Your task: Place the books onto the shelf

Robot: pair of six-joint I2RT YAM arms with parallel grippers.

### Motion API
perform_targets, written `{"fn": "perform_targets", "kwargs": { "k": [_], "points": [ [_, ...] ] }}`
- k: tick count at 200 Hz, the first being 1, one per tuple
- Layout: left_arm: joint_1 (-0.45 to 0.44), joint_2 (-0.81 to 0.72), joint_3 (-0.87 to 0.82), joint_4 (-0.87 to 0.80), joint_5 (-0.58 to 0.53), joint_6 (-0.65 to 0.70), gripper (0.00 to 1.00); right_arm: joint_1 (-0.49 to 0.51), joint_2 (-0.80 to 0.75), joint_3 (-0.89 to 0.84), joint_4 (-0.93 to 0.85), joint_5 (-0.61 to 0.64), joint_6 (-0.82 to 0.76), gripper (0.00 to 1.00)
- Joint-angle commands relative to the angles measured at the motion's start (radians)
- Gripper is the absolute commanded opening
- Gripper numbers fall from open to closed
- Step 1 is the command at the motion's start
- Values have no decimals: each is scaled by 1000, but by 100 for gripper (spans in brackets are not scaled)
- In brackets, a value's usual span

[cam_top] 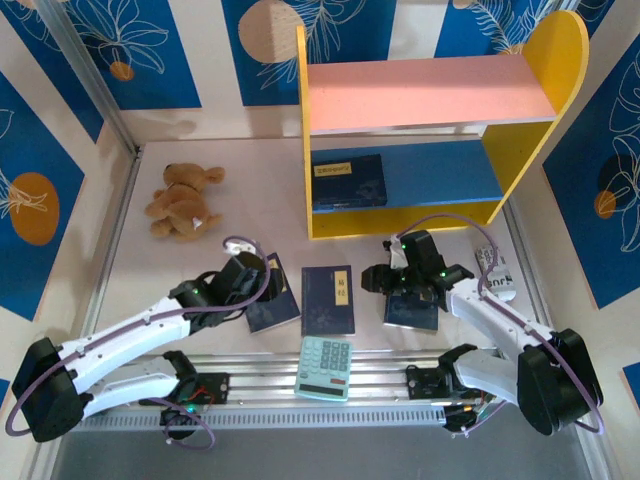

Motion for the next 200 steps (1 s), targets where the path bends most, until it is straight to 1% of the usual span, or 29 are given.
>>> {"fn": "perform_targets", "kwargs": {
  "k": [1,19,62,110,123,156,200],
  "points": [
    [-5,-3,-39,38,40,-20,64,42,-29,-28,35,45,46,49],
    [-5,36,-42,64,70,-7,64,78,-31,-26,23,49,58,50],
    [-10,131,14,66,138,44,65,154,-1,6,-8,109,93,50],
    [-10,223,4,148,195,74,65,169,80,-9,52,122,113,49],
    [-9,240,10,153,194,79,65,170,104,-5,68,123,114,49],
    [-11,246,16,155,188,89,65,173,191,12,120,117,117,49],
    [-18,204,3,126,176,81,65,190,294,40,177,116,117,49]
  ]
}}
